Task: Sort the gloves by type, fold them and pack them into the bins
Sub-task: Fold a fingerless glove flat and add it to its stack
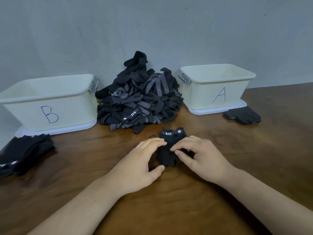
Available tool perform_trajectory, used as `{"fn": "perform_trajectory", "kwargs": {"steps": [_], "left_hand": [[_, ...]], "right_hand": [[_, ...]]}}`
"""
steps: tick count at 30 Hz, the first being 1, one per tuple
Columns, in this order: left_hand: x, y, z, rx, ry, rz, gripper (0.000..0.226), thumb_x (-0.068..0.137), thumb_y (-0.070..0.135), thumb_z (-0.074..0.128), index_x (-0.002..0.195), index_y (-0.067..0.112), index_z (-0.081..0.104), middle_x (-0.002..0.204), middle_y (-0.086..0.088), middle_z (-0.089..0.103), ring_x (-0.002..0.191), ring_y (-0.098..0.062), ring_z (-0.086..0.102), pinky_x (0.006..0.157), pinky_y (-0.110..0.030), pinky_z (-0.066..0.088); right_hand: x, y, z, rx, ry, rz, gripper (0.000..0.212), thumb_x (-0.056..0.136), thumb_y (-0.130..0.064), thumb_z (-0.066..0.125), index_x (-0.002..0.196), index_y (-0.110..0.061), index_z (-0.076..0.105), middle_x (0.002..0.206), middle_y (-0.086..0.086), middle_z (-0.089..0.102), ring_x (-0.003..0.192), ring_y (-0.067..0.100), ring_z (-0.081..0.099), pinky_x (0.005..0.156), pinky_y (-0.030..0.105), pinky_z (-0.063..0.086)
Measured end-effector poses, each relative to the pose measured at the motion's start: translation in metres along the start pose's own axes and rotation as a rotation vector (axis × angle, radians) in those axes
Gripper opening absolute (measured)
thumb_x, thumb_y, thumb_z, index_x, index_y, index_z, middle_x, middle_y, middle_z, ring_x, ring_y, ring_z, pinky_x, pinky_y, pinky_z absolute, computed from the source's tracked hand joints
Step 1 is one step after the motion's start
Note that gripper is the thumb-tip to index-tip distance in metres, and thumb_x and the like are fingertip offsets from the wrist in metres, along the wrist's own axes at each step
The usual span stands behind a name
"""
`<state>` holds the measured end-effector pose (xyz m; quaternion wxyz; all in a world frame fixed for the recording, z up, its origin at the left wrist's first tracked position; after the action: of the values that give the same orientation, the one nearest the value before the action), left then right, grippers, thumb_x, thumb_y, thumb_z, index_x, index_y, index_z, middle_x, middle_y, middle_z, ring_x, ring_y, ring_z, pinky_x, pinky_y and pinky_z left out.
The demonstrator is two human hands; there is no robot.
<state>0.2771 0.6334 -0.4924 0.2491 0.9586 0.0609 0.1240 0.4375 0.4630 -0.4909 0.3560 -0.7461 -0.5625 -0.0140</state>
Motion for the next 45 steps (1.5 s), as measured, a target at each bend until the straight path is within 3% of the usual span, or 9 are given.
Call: {"fn": "perform_trajectory", "kwargs": {"steps": [5,10,15,18,21,25,31,36,45], "left_hand": [[-0.003,0.007,-0.009,-0.152,0.04,-0.012,0.076,0.091,0.049,0.078,0.155,0.047,0.036,0.152,0.037,0.04,0.144,0.012,0.036,0.118,-0.018,0.036],[-0.004,0.014,-0.033,-0.513,0.447,-0.079,0.023,0.101,0.018,0.07,0.121,0.031,0.07,0.115,0.019,0.075,0.112,-0.001,0.069,0.092,-0.012,0.049],[0.0,-0.001,-0.042,-0.763,0.503,-0.252,0.016,0.107,0.021,0.062,0.118,0.026,0.073,0.11,0.011,0.079,0.106,-0.005,0.074,0.087,-0.022,0.058],[0.001,-0.03,-0.035,-0.371,0.407,-0.452,0.024,0.102,0.04,0.065,0.125,0.037,0.058,0.113,0.018,0.073,0.094,0.001,0.069,0.082,-0.022,0.054],[0.002,-0.048,-0.033,-0.085,0.383,-0.485,0.047,0.099,0.041,0.066,0.141,0.038,0.045,0.124,0.023,0.055,0.093,0.0,0.06,0.076,-0.021,0.047],[0.0,-0.047,-0.029,-0.008,0.361,-0.359,0.028,0.102,0.034,0.061,0.13,0.038,0.058,0.128,0.024,0.05,0.115,-0.002,0.048,0.083,-0.016,0.041],[-0.003,-0.047,-0.016,0.046,0.268,-0.298,0.02,0.102,0.031,0.059,0.121,0.036,0.064,0.129,0.029,0.054,0.129,0.007,0.039,0.107,-0.016,0.034],[-0.005,-0.042,-0.014,0.049,0.247,-0.306,0.022,0.104,0.033,0.058,0.125,0.034,0.064,0.14,0.025,0.051,0.141,0.007,0.031,0.117,-0.022,0.032],[-0.006,-0.043,-0.016,0.075,0.216,-0.297,0.024,0.104,0.036,0.06,0.127,0.033,0.061,0.139,0.023,0.051,0.136,-0.002,0.039,0.118,-0.036,0.037]], "right_hand": [[0.027,-0.03,-0.004,0.572,0.075,0.277,0.013,0.097,-0.012,0.076,0.101,-0.022,0.083,0.097,-0.005,0.081,0.093,0.012,0.076,0.084,0.02,0.058],[0.059,-0.04,-0.007,1.088,-0.012,0.527,0.013,0.097,-0.008,0.071,0.109,-0.005,0.076,0.096,0.01,0.075,0.079,0.017,0.07,0.071,0.022,0.057],[0.079,-0.024,0.002,1.21,-0.063,0.647,0.028,0.105,-0.027,0.063,0.125,-0.01,0.073,0.114,0.005,0.079,0.084,0.017,0.074,0.091,0.04,0.048],[0.074,-0.005,0.021,1.023,-0.005,0.723,0.026,0.108,-0.032,0.06,0.126,-0.017,0.071,0.127,0.003,0.076,0.095,0.023,0.08,0.09,0.038,0.058],[0.066,0.003,0.024,0.904,0.069,0.657,0.017,0.105,-0.026,0.067,0.119,-0.025,0.075,0.124,-0.001,0.076,0.104,0.017,0.078,0.093,0.034,0.061],[0.055,-0.006,0.026,0.563,0.01,0.437,0.014,0.096,-0.024,0.078,0.106,-0.034,0.078,0.106,-0.013,0.077,0.1,0.002,0.073,0.089,0.012,0.052],[0.043,-0.013,0.04,0.262,-0.116,0.217,0.022,0.096,-0.029,0.078,0.108,-0.046,0.076,0.117,-0.029,0.068,0.117,-0.003,0.061,0.095,0.02,0.05],[0.037,-0.016,0.04,0.254,-0.116,0.199,0.028,0.097,-0.022,0.077,0.113,-0.045,0.076,0.121,-0.029,0.067,0.121,-0.001,0.06,0.097,0.027,0.052],[0.038,-0.01,0.04,0.275,-0.063,0.179,0.034,0.101,-0.008,0.068,0.11,-0.04,0.077,0.117,-0.026,0.068,0.115,-0.004,0.062,0.095,0.014,0.046]]}}
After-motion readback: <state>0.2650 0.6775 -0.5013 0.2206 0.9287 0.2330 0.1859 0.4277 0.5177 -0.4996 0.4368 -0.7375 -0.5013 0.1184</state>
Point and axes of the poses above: each hand's wrist, its own x-axis towards the middle knuckle, its own z-axis out of the palm, y = z × x, the point moved 2 cm from there along x, towards the middle knuckle
